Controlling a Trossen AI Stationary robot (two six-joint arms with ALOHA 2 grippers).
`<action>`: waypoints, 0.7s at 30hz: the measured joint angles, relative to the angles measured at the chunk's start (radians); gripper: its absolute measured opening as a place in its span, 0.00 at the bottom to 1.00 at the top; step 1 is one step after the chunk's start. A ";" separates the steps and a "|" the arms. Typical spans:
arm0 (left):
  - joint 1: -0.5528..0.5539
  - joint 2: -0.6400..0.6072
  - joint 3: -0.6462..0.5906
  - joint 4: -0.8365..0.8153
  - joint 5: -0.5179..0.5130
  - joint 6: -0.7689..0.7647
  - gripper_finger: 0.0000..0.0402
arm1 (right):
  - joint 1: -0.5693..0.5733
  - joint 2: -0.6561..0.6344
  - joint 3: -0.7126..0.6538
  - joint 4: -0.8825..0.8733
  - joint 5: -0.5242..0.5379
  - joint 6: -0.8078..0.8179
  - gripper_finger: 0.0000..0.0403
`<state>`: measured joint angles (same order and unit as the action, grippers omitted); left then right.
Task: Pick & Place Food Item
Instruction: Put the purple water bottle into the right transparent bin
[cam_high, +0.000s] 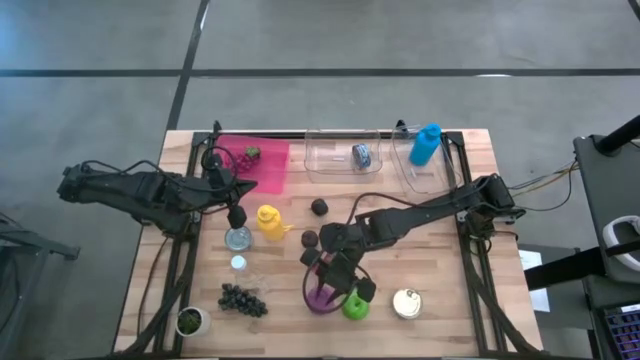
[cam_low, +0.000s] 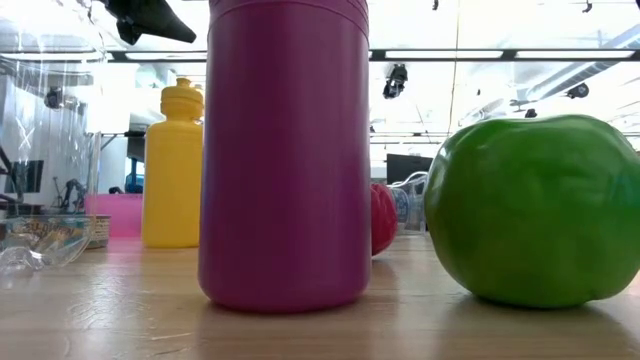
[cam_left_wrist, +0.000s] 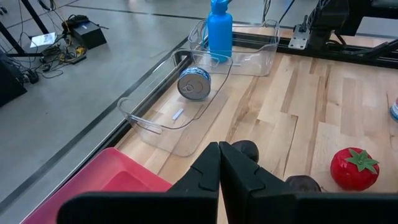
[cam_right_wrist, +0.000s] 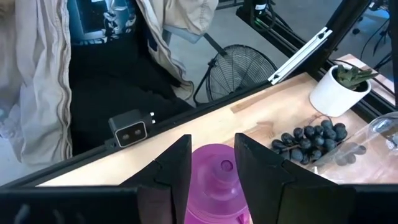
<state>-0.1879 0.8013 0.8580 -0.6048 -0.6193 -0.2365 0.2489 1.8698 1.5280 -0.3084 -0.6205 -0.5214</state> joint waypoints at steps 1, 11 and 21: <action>0.000 0.000 0.000 0.000 0.000 0.000 0.02 | 0.000 0.000 0.000 0.000 0.000 -0.003 0.29; 0.000 0.000 0.000 0.000 0.000 0.000 0.02 | -0.016 0.000 -0.015 0.005 0.002 -0.014 0.32; 0.001 0.000 0.000 0.000 0.000 0.000 0.02 | -0.018 0.001 -0.064 0.067 0.002 -0.012 0.30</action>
<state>-0.1873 0.8013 0.8581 -0.6048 -0.6189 -0.2365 0.2306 1.8707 1.4638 -0.2411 -0.6187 -0.5337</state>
